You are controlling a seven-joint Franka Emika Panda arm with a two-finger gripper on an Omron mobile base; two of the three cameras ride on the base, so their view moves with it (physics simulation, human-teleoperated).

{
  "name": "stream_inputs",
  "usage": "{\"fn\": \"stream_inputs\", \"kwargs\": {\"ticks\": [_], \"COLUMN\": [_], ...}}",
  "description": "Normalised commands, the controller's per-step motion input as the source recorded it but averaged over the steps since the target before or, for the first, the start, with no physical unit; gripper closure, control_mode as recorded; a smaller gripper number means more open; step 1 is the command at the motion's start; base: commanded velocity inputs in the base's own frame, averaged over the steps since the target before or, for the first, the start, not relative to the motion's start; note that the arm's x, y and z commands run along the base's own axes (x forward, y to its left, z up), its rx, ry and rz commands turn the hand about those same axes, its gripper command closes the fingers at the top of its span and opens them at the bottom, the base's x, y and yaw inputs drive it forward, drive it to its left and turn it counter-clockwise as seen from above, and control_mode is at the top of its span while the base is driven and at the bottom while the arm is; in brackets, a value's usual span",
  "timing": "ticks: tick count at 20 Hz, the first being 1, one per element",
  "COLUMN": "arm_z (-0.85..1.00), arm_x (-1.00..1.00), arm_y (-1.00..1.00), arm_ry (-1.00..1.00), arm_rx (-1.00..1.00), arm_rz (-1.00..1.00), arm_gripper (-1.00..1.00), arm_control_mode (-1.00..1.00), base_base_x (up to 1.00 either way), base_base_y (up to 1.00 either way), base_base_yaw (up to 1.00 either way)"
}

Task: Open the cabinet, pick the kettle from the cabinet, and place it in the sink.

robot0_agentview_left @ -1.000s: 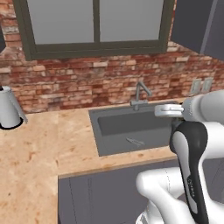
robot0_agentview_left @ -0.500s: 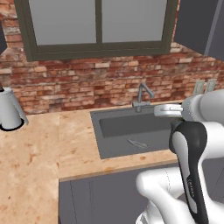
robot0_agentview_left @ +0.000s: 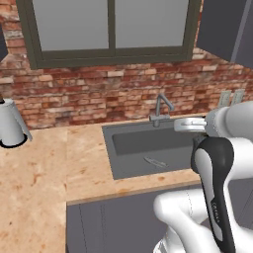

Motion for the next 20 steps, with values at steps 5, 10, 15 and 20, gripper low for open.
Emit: {"fn": "stream_inputs", "kwargs": {"ticks": [5,10,15,20], "arm_z": [0.00,0.00,0.00,-0.03], "arm_x": [0.00,0.00,0.00,0.00], "arm_y": [0.00,0.00,0.00,0.00], "arm_ry": [0.00,0.00,0.00,0.02], "arm_rx": [0.00,0.00,0.00,0.00], "arm_rz": [0.00,0.00,0.00,0.00], "arm_gripper": [1.00,1.00,1.00,1.00], "arm_control_mode": [-1.00,-1.00,-1.00,-1.00], "base_base_x": [0.00,0.00,0.00,0.00], "base_base_y": [0.00,0.00,0.00,0.00], "base_base_yaw": [0.00,0.00,0.00,0.00]}}
